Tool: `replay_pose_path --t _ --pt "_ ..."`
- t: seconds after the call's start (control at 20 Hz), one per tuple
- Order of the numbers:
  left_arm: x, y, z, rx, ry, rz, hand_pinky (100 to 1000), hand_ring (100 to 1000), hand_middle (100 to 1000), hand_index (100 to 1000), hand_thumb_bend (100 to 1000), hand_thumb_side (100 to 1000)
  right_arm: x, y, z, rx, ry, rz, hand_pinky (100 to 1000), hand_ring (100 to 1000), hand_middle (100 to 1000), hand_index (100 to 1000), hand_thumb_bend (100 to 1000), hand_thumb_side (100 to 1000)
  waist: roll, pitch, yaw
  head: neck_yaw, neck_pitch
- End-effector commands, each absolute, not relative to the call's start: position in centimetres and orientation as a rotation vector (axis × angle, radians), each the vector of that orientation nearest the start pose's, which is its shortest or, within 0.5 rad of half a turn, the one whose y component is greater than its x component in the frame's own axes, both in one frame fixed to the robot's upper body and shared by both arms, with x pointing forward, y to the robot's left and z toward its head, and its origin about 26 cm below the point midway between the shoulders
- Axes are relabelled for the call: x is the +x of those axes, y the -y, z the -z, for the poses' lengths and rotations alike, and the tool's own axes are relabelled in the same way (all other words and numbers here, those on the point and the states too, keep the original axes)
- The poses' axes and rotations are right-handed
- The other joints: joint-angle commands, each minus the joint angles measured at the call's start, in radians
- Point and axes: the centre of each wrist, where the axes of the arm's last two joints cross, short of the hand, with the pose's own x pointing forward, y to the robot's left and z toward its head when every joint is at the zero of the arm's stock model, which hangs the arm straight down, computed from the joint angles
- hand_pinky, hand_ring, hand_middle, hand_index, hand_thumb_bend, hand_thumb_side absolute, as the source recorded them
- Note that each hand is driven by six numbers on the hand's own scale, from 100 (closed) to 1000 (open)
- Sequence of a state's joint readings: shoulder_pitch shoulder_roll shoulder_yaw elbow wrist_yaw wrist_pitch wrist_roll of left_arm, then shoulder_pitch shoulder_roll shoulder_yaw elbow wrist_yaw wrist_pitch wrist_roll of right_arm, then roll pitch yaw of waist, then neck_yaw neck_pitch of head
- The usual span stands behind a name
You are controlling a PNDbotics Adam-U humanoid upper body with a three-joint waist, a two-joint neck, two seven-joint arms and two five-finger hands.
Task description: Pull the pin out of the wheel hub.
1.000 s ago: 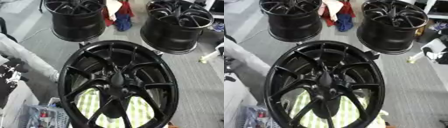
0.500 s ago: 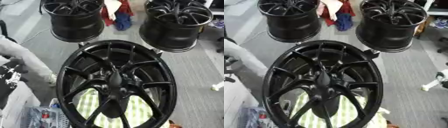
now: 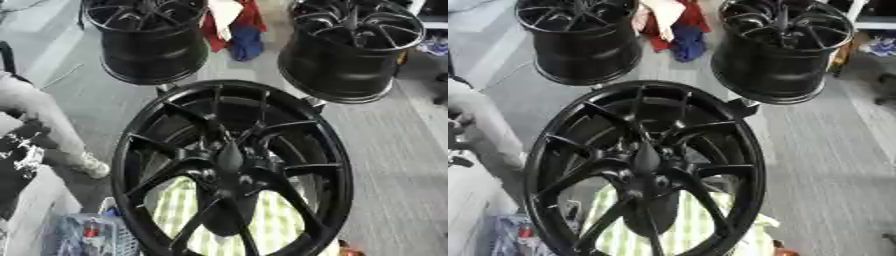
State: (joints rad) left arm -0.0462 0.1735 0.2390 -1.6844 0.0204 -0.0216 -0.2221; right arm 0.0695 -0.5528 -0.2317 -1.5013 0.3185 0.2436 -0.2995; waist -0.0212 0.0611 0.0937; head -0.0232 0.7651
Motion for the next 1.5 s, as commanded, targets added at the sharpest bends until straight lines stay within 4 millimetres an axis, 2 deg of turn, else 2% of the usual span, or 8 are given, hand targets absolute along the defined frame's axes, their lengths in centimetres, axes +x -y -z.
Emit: replay_pose_path --t 0.05,0.3,0.6,0.8,0.95,1.05,1.2,1.5 --pt "27.9 -34.5 -5.1 0.174 1.754 0.144 515 675 734 819 200 424 24.4 45.4 -4.8 -1.153 1.216 -0.144 777 801 825 895 100 313 0.001 -0.010 -0.002 0.003 0.005" --pt "27.0 -36.0 -3.1 0.253 1.667 0.107 508 668 723 809 176 412 23.6 45.4 -1.5 -1.036 1.199 -0.009 700 705 766 870 100 360 0.006 -0.014 -0.004 0.003 0.005" --pt "22.6 -39.8 5.8 0.374 1.260 0.071 528 658 715 806 155 375 20.2 44.4 8.4 -0.750 0.934 0.118 698 674 716 857 100 418 0.015 -0.015 -0.008 0.006 -0.003" --pt "15.4 -42.8 12.9 0.436 0.916 0.105 583 671 728 822 142 351 15.6 43.9 14.8 -0.587 0.682 0.152 733 699 732 869 100 416 0.023 -0.015 -0.009 0.004 -0.007" --pt "6.9 -43.7 18.1 0.443 0.571 0.132 679 703 755 842 140 308 11.4 43.6 18.3 -0.501 0.475 0.120 768 726 745 860 100 401 0.028 -0.014 -0.016 0.008 -0.012" --pt "1.4 -43.2 20.3 0.454 0.346 0.239 722 723 771 852 149 296 8.9 43.3 19.7 -0.457 0.370 0.082 774 734 746 853 100 384 0.030 -0.011 -0.021 0.014 -0.016" --pt "-2.9 -40.7 22.1 0.434 0.202 0.337 718 722 769 851 134 288 6.9 42.4 20.8 -0.402 0.309 0.012 772 726 733 820 100 332 0.028 -0.009 -0.021 0.011 -0.014" --pt "-2.9 -39.3 22.8 0.365 0.260 0.303 687 662 715 818 112 277 7.7 41.3 21.3 -0.380 0.293 -0.118 763 702 713 806 100 286 0.029 -0.012 -0.008 0.006 -0.008"
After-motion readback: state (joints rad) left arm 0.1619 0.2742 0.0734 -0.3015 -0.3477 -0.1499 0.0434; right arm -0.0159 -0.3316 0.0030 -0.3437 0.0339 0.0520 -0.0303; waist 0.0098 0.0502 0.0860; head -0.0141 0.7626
